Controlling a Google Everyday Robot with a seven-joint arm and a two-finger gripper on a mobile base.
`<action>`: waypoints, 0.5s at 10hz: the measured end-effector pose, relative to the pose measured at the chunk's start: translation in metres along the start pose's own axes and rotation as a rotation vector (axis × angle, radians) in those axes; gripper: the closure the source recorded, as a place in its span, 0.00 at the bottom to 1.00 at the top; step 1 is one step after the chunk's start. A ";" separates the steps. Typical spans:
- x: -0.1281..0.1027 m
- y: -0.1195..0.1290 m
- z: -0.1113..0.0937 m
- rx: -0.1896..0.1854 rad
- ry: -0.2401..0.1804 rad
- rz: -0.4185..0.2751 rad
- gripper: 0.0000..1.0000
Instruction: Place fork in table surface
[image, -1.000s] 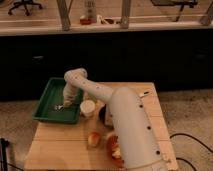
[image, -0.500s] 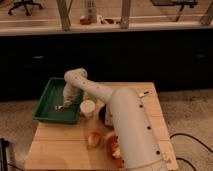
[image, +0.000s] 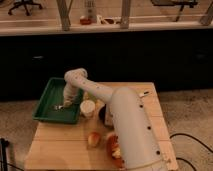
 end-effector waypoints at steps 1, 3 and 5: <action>0.000 0.000 0.000 0.000 0.000 0.000 1.00; 0.000 0.000 0.000 0.000 0.000 0.000 1.00; 0.000 0.000 0.000 0.000 0.000 0.000 0.98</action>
